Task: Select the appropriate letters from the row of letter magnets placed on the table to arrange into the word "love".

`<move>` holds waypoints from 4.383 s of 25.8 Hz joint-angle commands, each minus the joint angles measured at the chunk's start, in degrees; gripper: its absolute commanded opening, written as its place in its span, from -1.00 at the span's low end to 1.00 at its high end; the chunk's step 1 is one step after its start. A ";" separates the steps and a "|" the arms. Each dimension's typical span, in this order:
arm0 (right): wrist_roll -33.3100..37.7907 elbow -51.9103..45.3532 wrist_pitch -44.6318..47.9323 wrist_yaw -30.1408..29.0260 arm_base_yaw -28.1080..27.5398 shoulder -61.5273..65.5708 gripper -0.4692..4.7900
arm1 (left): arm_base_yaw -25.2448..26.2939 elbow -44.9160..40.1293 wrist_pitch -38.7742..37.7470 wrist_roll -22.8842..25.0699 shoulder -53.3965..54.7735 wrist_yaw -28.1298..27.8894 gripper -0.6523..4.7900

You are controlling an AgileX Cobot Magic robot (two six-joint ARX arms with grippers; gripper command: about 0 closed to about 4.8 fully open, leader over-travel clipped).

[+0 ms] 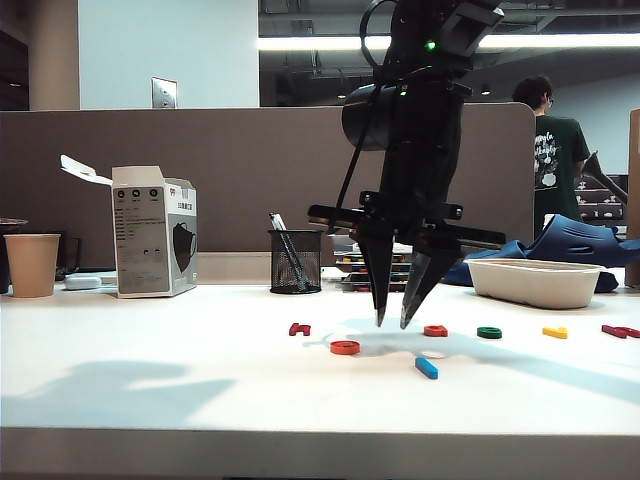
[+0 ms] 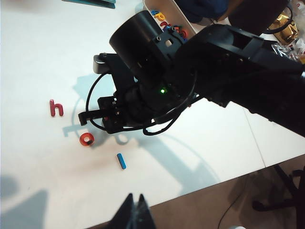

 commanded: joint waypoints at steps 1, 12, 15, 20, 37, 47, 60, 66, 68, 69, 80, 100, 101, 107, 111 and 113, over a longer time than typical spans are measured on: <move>-1.36 0.98 1.16 -0.63 0.11 -1.05 -0.43 | 0.09 0.15 0.28 0.24 -0.11 -0.20 -0.78; -5.81 1.53 1.33 -4.76 3.28 -3.58 0.07 | 0.09 0.15 0.33 0.24 -0.11 -0.17 -0.78; -6.97 1.53 1.18 -0.42 4.66 -3.61 0.07 | 0.09 0.15 0.33 0.24 -0.11 -0.20 -0.78; -8.98 1.51 0.70 3.58 6.67 -2.99 0.07 | 0.09 0.15 0.28 0.24 -0.11 -0.20 -0.78; -11.34 1.53 0.81 4.74 8.52 2.82 0.19 | 0.09 0.15 -0.98 0.24 -0.13 -0.17 -0.78; -11.34 1.60 0.96 4.66 8.72 5.01 0.16 | 0.09 0.15 -0.98 0.24 -0.13 -0.13 -0.78; -11.34 1.60 0.39 4.79 10.23 5.68 -0.32 | 0.09 0.15 -0.98 0.26 -0.13 -0.17 -0.78; -11.37 1.60 0.26 4.76 10.23 5.68 -0.47 | 0.09 0.15 -0.98 0.24 -0.13 -0.15 -0.78; -11.37 1.60 0.26 4.76 10.23 5.68 -0.47 | 0.09 0.15 -0.98 0.26 -0.13 -0.17 -0.78; -11.37 1.60 0.26 4.76 10.23 5.68 -0.47 | 0.09 0.15 -0.98 0.24 -0.13 -0.15 -0.78; -11.37 1.60 0.39 5.95 9.77 5.29 -0.47 | 0.09 0.15 -1.01 0.24 -0.13 -0.09 -0.78; -9.38 1.53 -3.52 13.90 6.43 -3.93 -0.47 | 0.09 0.15 -1.07 0.24 -0.17 -0.02 -0.78; -9.38 1.46 -4.22 14.97 5.92 -4.83 -0.47 | 0.09 0.15 -1.07 0.24 -0.17 -0.02 -0.78; -9.05 1.38 -5.99 15.30 4.72 -7.72 -0.47 | 0.11 0.15 -1.46 0.26 -0.17 -0.07 -0.78; -8.09 -1.03 -5.97 15.32 4.11 -9.18 -0.47 | 0.11 0.15 -1.44 0.26 -0.17 -0.20 -0.78; -7.91 -4.13 -5.07 15.32 3.98 -10.38 -0.47 | 0.11 0.15 -1.44 0.26 -0.17 -0.15 -0.78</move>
